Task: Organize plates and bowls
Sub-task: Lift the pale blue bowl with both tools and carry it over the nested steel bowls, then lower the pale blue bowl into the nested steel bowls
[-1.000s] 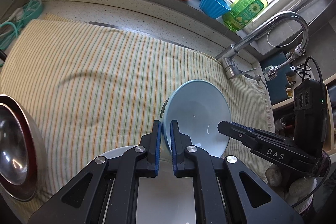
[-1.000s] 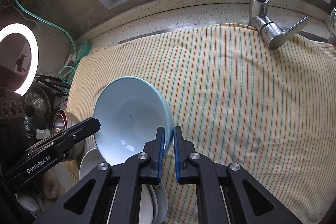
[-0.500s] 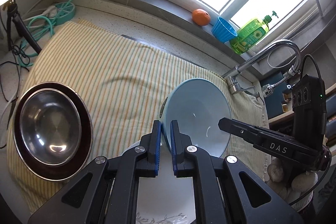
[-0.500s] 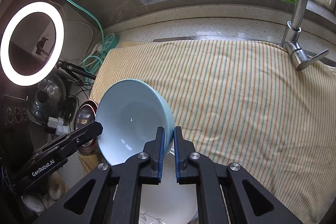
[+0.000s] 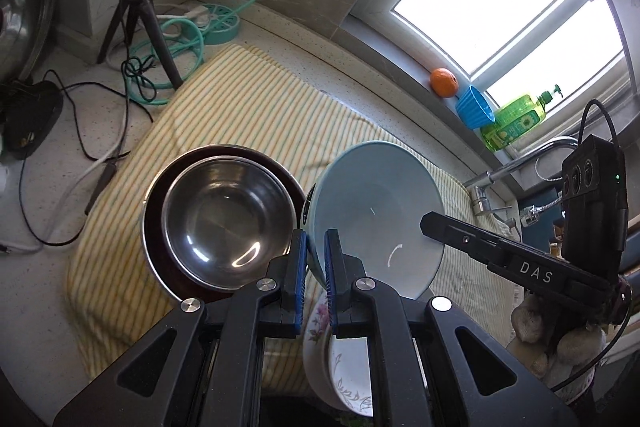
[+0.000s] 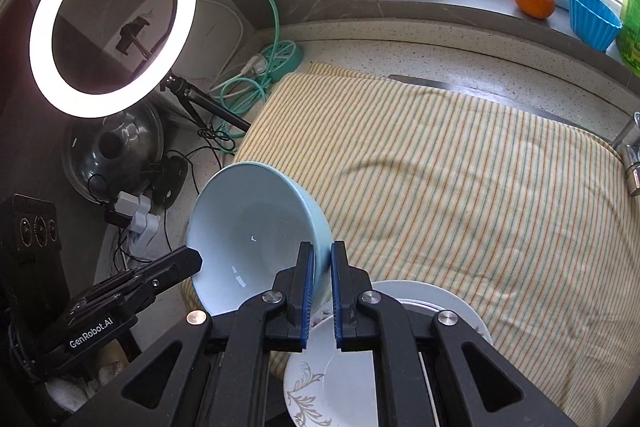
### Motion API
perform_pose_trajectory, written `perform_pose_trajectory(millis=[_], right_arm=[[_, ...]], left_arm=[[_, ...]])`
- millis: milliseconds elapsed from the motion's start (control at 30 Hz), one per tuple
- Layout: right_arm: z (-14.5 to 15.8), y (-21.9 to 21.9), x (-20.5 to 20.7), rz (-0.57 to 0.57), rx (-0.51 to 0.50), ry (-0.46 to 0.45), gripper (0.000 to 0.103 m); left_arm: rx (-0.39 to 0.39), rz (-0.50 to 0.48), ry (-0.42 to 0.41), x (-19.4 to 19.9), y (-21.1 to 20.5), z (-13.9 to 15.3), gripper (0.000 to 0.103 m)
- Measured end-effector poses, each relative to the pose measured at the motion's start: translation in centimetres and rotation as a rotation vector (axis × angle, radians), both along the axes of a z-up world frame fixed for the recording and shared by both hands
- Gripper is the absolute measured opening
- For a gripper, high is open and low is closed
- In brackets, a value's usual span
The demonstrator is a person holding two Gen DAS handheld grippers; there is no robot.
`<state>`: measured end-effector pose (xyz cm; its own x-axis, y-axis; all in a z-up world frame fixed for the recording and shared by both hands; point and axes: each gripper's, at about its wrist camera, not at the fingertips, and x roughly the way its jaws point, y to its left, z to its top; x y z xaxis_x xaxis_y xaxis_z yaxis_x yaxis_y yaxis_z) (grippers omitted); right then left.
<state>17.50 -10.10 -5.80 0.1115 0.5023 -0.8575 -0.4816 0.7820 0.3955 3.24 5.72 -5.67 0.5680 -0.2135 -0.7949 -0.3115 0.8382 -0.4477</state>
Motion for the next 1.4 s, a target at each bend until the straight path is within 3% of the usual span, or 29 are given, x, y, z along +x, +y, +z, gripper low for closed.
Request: perform_pose_trajectory(millis=[467,1067,1400], right_arm=[[-2.5,8.0,-0.4,0.106,-0.050,0.037,0.008],[-5.2,9.6,-0.3,0.105,-0.103,0.087,0.008],[-5.7,9.9,-0.2,0.110,-0.114,0.089,0.008]], left_arm=[[-0.021,0.114,0.057,-2.1,6.0,-2.2,0.007],[-0.059,0.116,0.125,-1.8,7.1,-5.2,0.007],[-0.044,0.108,0.124,-1.6,7.0,-5.2,0.007]])
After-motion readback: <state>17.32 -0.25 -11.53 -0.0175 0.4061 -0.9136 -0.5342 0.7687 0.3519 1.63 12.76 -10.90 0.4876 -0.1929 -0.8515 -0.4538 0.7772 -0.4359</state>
